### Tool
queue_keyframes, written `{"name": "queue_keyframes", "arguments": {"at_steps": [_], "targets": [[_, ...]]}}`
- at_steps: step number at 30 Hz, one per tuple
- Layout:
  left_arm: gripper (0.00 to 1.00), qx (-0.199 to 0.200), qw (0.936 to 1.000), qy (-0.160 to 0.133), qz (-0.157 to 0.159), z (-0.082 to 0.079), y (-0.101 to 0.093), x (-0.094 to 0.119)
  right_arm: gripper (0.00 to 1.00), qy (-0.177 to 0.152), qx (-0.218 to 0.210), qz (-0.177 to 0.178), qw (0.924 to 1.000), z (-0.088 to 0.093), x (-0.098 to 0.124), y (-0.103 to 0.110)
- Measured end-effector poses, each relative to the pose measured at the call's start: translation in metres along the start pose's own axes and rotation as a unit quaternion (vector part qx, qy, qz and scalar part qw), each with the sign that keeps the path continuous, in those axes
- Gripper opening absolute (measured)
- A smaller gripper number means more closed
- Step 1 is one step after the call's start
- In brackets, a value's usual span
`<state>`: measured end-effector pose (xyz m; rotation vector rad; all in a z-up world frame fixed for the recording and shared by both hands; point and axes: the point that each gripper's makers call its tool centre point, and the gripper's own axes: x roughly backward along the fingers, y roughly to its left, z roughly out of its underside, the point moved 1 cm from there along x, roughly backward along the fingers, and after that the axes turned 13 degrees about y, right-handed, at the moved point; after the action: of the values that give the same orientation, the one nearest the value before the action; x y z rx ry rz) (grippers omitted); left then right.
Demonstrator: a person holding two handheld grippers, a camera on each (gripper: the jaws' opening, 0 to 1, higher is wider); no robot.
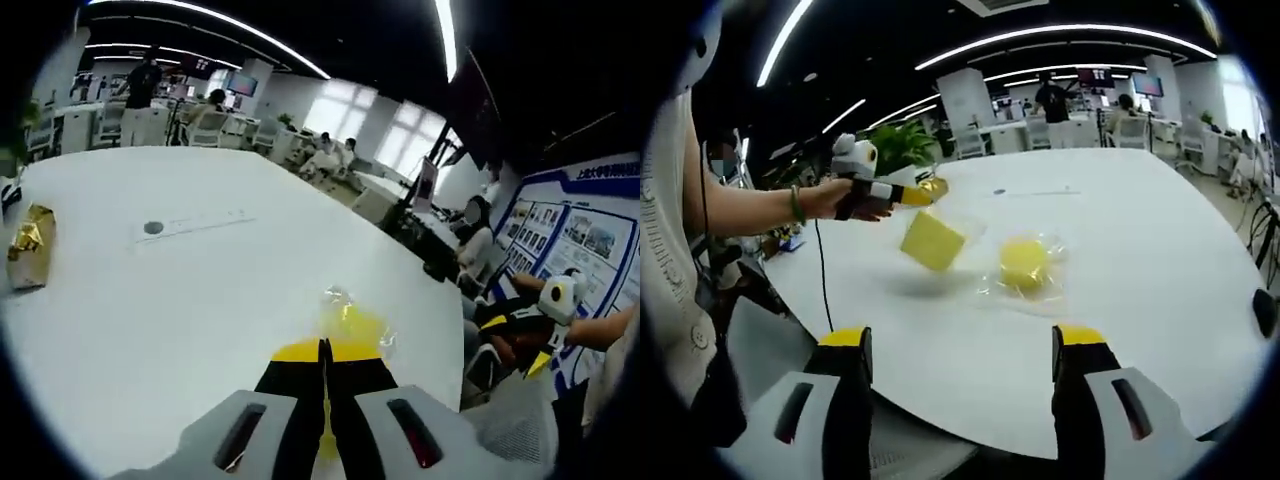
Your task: Compare the silicone blocks by pressing each to a similar depth, holding the contact briefly, and releasing to observe deformation and rebound differences across the visible hardness samples.
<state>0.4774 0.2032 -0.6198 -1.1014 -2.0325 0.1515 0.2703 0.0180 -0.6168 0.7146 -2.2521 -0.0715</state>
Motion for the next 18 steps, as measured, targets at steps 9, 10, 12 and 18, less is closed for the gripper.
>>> {"name": "queue_keyframes", "arguments": {"at_steps": [9, 10, 12, 18], "targets": [[0.0, 0.051, 0.9978, 0.022, -0.038, 0.033, 0.046, -0.007, 0.68, 0.014, -0.003, -0.005, 0.9999, 0.0, -0.009, -0.001], [0.0, 0.056, 0.9974, 0.021, -0.04, 0.035, 0.05, -0.008, 0.68, 0.015, -0.003, -0.006, 0.9999, 0.0, -0.01, -0.001], [0.0, 0.067, 0.9963, 0.024, -0.047, 0.041, 0.058, -0.009, 0.68, 0.017, -0.002, -0.008, 0.9998, -0.001, -0.012, -0.001], [0.0, 0.102, 0.9938, 0.019, -0.039, 0.052, 0.069, -0.011, 0.68, 0.024, 0.002, -0.012, 0.9997, 0.0, -0.017, 0.001]]}}
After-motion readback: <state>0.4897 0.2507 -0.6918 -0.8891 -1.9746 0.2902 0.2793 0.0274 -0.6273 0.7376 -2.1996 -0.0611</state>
